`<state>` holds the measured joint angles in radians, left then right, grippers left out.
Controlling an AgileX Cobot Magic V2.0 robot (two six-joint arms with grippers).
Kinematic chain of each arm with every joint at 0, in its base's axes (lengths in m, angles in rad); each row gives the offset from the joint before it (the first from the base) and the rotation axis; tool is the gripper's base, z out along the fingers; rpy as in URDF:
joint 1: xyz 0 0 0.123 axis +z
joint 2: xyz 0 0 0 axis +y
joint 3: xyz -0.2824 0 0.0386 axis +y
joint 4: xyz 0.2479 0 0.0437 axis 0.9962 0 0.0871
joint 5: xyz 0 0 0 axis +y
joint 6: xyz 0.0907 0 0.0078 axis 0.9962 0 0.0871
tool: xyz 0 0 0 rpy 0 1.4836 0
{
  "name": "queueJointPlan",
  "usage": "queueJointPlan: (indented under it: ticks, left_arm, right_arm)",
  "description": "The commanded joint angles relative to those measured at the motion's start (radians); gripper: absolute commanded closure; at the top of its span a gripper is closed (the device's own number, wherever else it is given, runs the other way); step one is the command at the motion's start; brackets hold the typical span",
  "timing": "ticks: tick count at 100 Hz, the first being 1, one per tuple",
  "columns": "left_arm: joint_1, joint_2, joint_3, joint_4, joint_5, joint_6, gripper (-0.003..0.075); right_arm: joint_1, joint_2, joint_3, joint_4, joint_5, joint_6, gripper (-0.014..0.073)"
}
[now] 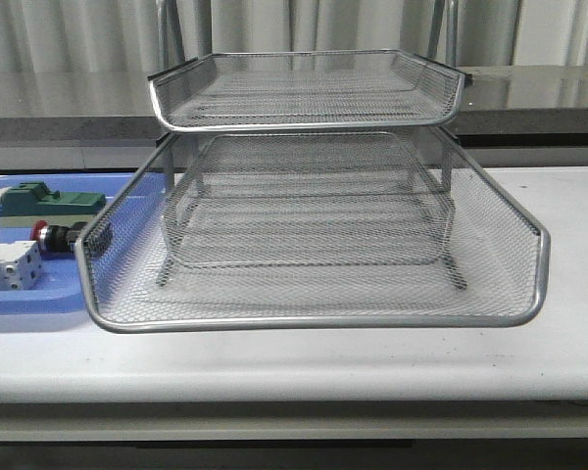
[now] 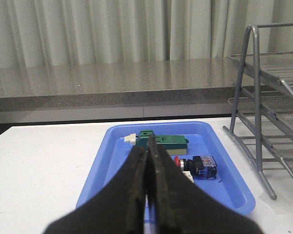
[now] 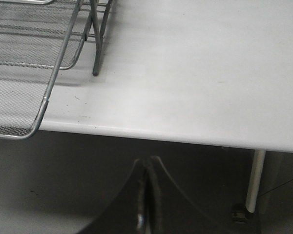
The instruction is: Place button on rack with both arms
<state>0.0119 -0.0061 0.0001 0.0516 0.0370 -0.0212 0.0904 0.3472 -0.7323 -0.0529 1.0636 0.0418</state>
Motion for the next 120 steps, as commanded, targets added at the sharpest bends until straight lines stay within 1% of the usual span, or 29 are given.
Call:
queueJointPlan:
  ticks: [1,7,32,48,59,71,85,116,120]
  left_arm:
    - [-0.002,-0.031,0.048,-0.008,-0.079,-0.012,0.0740]
    - [-0.002,-0.031,0.048,-0.008,-0.082,-0.012,0.0740]
    - [-0.002,-0.031,0.028,-0.015,-0.188,-0.012,0.0740]
    - [-0.002,-0.008,-0.076,-0.016,-0.095,-0.012,0.0740]
    - [-0.002,0.050,-0.167,-0.068,-0.037,-0.012,0.0740]
    - [-0.002,0.159,-0.272,-0.069,0.032,-0.012,0.0740]
    - [-0.002,0.329,-0.410,-0.070,0.137,-0.012,0.0740]
    - [-0.002,0.779,-0.723,-0.070,0.322,-0.001,0.0740]
    - [-0.002,0.841,-0.779,-0.070,0.364,-0.001,0.0740]
  right_arm:
    - [-0.004,0.006,-0.034,-0.011,-0.059,-0.004,0.0664]
    - [-0.004,0.006,-0.034,-0.011,-0.059,-0.004,0.0664]
    - [-0.004,0.006,-0.034,-0.011,-0.059,-0.004,0.0664]
    - [-0.004,0.006,-0.034,-0.011,-0.059,-0.004,0.0664]
    - [-0.004,0.006,-0.034,-0.011,-0.059,-0.004,0.0664]
    - [-0.004,0.006,-0.034,-0.011,-0.058,-0.004,0.0664]
    - [-0.004,0.006,-0.034,-0.011,-0.058,-0.004,0.0664]
    - [-0.004,0.006,-0.034,-0.011,-0.058,-0.004,0.0664]
    - [-0.004,0.006,-0.034,-0.011,-0.058,-0.004,0.0664]
